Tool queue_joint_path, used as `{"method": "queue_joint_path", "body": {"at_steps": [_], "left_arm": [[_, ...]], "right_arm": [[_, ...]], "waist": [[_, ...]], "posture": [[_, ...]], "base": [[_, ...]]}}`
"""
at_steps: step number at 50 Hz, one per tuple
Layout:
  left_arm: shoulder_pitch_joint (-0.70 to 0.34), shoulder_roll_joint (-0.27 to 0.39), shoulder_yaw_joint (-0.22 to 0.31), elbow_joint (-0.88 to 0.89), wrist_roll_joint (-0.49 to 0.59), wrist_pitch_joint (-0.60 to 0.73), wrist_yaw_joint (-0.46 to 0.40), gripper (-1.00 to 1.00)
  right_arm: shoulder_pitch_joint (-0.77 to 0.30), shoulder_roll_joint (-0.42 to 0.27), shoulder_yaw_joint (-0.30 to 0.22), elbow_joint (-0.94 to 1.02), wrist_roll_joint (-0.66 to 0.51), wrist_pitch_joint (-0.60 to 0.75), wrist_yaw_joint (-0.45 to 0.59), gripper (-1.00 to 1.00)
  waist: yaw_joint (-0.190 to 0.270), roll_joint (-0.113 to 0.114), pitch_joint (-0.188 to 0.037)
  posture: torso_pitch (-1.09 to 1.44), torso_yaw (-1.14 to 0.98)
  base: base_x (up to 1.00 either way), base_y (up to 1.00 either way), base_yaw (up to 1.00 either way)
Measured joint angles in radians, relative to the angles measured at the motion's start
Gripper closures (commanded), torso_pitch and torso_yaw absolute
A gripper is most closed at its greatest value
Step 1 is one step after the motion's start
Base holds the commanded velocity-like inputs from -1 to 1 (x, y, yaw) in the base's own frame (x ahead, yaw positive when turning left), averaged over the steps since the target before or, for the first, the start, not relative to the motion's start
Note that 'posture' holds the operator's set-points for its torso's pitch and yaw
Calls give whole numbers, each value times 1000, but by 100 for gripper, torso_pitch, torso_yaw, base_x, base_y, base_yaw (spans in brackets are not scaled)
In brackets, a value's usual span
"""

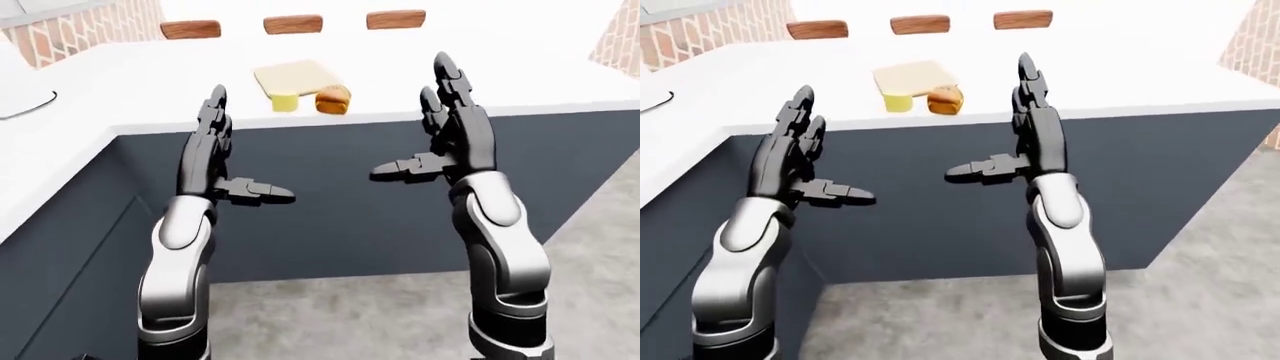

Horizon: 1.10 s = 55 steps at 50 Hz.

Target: Place the bread and cheese on the cutting board.

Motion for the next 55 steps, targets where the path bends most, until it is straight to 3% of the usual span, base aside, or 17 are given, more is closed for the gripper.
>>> {"method": "queue_joint_path", "body": {"at_steps": [4,11,14,16,20,24,25,26,28,30,40,42,45,47,49,52,55], "left_arm": [[30,4,25,7,9,22,4,-100],[19,-2,12,8,13,-1,4,-100],[28,-17,-11,20,11,-8,-1,-100],[36,-18,-21,30,9,0,-8,-100],[29,-19,-12,13,12,-4,-7,-100],[22,-18,-11,-10,16,-15,-7,-100],[23,-17,-10,-14,17,-18,-7,-100],[27,-13,-5,-14,18,-21,-7,-100],[51,-12,9,3,22,-16,-4,-100],[58,-12,17,17,27,0,-1,-100],[37,-7,15,-18,23,-15,-2,-100],[51,-18,3,-8,22,-18,-3,-100],[58,-20,-15,10,16,-2,-13,-100],[47,-16,-8,0,17,-3,-13,-100],[39,-15,-1,-15,19,-12,-10,-100],[45,-8,8,-22,22,-11,-9,-100],[63,-3,26,-3,30,11,-5,-100]], "right_arm": [[24,11,34,-1,8,11,11,-100],[9,9,22,-23,5,-1,15,-100],[29,8,8,-7,0,-16,11,-100],[40,11,3,13,-3,-10,6,-100],[42,9,4,-2,0,-20,8,-100],[37,4,-4,-23,8,-28,6,-100],[33,3,-3,-28,9,-29,6,-100],[36,10,1,-33,11,-31,6,-100],[56,18,24,-33,17,-21,12,-100],[59,15,33,-34,22,-2,19,-100],[26,14,23,-81,16,-17,28,-100],[46,13,15,-68,16,-18,27,-100],[60,8,0,-49,10,-3,20,-100],[42,8,-1,-59,9,-6,16,-100],[31,6,1,-81,13,-13,12,-100],[22,9,5,-84,24,-16,8,-100],[23,3,25,-79,35,23,8,-100]], "waist": [[25,-17,13],[55,-118,10],[27,-121,23],[14,-130,13],[-1,-100,1],[-20,-42,-5],[-13,-16,-11],[-2,-9,-8],[16,-6,18],[27,-7,18],[53,-111,-10],[40,-106,25],[23,-131,12],[21,-120,0],[16,-106,12],[37,-53,17],[48,-47,42]], "posture": [[0,0],[0,0],[0,0],[0,0],[0,0],[0,0],[0,0],[0,0],[0,0],[0,0],[0,0],[0,0],[0,0],[0,0],[0,0],[0,0],[0,0]], "base": [[50,20,0],[50,30,0],[52,31,0],[55,30,0],[57,31,0],[57,28,0],[58,28,0],[58,28,0],[57,28,0],[57,27,0],[57,30,0],[50,29,0],[26,9,0],[0,0,0],[0,0,0],[0,0,0],[0,0,0]]}}
